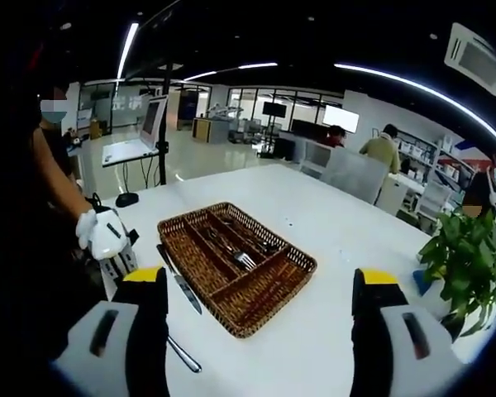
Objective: Arrange the knives, forks, and spoons in their matching storage slots by inserting each utensil handle-first until every utensil is classified and aligned in the correct compartment
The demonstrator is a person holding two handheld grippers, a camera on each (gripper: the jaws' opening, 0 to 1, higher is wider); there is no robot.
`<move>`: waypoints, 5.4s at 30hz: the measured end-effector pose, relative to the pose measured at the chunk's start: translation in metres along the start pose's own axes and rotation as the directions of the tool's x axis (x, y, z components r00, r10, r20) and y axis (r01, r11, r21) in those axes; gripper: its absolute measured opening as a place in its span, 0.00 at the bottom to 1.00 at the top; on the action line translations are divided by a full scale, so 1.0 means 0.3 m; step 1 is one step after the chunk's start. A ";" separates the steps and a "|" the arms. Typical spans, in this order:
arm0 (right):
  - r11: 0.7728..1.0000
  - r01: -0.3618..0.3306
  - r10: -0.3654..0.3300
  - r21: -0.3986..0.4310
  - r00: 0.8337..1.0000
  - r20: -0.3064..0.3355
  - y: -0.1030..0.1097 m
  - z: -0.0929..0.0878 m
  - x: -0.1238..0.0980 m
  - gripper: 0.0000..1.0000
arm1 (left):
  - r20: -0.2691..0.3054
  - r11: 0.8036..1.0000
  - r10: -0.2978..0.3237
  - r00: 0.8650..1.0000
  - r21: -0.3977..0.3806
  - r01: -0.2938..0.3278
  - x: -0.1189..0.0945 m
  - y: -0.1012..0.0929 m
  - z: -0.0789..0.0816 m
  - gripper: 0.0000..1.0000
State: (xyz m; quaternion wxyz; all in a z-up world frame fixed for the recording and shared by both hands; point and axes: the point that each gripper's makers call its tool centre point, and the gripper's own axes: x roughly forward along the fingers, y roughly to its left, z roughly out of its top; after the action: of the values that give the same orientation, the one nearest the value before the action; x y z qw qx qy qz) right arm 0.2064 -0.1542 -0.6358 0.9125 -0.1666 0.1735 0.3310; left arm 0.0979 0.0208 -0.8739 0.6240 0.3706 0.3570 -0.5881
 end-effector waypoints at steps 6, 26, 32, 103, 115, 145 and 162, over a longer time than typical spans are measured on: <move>1.000 -0.010 0.010 -0.007 1.000 -0.007 0.005 -0.007 0.004 0.95 | -0.005 1.000 -0.013 1.000 -0.019 0.013 -0.023 0.001 0.010 0.08; 0.985 -0.153 0.147 -0.073 0.986 -0.084 0.101 -0.104 0.032 0.97 | -0.029 1.000 -0.016 0.999 0.013 0.016 -0.157 0.054 0.038 0.00; 0.979 -0.181 0.170 -0.098 0.979 -0.112 0.134 -0.136 0.046 0.96 | 0.054 0.998 0.017 0.998 0.054 -0.020 -0.131 0.089 0.044 0.00; 0.840 -0.543 0.516 -0.001 0.799 -0.308 0.543 -0.566 0.331 0.47 | -0.129 0.983 -0.070 0.989 0.157 0.090 -0.096 0.213 -0.019 0.08; 0.793 -0.608 0.569 -0.030 0.758 -0.318 0.609 -0.577 0.378 0.21 | -0.132 0.981 -0.056 0.990 0.180 0.079 -0.118 0.202 -0.009 0.09; 0.779 -0.602 0.528 -0.177 0.782 -0.331 0.606 -0.508 0.393 0.04 | -0.073 0.983 -0.044 0.996 0.174 0.056 -0.156 0.199 -0.002 0.10; 0.773 -0.608 0.538 -0.182 0.780 -0.319 0.587 -0.415 0.368 0.03 | 0.015 0.989 -0.001 1.000 0.147 -0.001 -0.209 0.221 0.006 0.11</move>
State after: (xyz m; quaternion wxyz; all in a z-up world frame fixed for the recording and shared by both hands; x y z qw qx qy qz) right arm 0.1438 -0.0182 -0.8264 0.7051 -0.2700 0.2815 0.5922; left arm 0.1607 0.0509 -0.8151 0.5977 0.4113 0.3079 -0.6155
